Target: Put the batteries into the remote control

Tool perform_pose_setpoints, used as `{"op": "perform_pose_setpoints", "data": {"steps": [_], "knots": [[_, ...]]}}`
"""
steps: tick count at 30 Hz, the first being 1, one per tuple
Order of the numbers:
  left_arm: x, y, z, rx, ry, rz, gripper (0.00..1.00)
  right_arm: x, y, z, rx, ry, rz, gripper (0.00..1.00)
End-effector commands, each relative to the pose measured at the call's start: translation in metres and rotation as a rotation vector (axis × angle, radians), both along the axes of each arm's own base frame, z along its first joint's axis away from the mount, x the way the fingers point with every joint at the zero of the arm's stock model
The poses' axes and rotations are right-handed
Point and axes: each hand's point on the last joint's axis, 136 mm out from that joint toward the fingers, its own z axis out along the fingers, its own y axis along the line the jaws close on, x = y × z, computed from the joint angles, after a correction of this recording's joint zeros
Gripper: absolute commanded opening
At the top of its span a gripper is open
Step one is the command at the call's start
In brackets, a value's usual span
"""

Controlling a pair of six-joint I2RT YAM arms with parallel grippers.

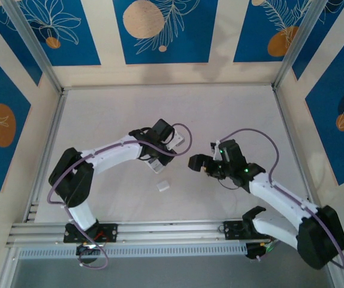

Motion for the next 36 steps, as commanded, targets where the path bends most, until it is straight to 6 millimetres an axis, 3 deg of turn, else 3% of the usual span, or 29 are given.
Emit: {"op": "perform_pose_setpoints", "data": {"steps": [1,8,20,28,32,36], "knots": [[-0.002,0.007,0.0,-0.018,0.014,-0.001,0.06,0.023,0.01,0.022,0.005,-0.079,0.008,1.0],[-0.009,0.02,-0.014,0.031,0.039,-0.02,0.06,0.036,0.014,0.026,0.021,-0.079,0.03,0.99],[-0.003,0.04,-0.031,0.072,0.072,-0.008,0.06,0.033,0.01,0.022,0.047,-0.079,0.021,0.99],[0.003,0.049,-0.034,0.053,-0.02,0.038,0.07,0.033,0.009,0.021,0.058,-0.083,0.022,0.99],[0.003,0.048,-0.025,0.001,-0.091,0.012,0.05,0.031,0.007,0.019,0.066,-0.086,0.02,0.99],[-0.006,0.045,-0.017,-0.067,-0.161,-0.056,0.11,0.03,0.006,0.017,0.07,-0.084,0.015,0.99]]}}
